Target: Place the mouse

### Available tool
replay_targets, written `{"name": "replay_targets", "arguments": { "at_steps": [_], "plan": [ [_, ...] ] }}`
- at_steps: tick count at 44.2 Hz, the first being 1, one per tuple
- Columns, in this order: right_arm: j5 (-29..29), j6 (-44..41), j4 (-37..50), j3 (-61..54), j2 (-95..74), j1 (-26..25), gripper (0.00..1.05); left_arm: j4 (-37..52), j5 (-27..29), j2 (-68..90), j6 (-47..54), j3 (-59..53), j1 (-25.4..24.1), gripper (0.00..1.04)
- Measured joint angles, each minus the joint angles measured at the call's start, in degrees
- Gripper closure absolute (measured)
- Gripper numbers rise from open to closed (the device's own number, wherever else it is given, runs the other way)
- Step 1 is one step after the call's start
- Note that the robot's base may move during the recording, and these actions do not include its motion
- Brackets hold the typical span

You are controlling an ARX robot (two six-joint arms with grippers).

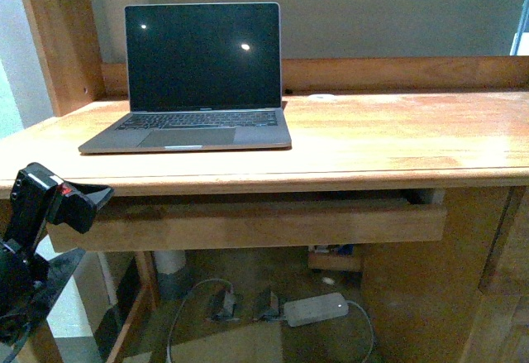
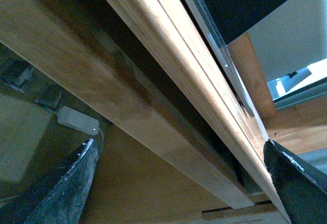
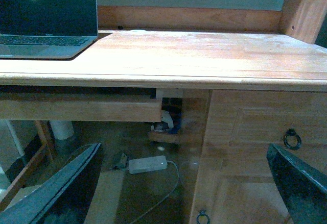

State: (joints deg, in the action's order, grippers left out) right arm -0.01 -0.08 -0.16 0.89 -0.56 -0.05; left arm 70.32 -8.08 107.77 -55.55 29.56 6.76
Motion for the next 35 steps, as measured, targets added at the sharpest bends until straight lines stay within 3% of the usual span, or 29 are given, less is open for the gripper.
{"name": "replay_targets", "arguments": {
  "at_steps": [20,35],
  "plan": [
    [0.0,0.0,0.0,0.0,0.0,0.0,0.07,3.3,2.5,12.0,-12.1,5.6,-1.0,0.07],
    [0.0,0.0,0.0,0.0,0.0,0.0,0.07,3.3,3.6,15.5,-13.4,9.8,-1.6,0.07]
  ]
}}
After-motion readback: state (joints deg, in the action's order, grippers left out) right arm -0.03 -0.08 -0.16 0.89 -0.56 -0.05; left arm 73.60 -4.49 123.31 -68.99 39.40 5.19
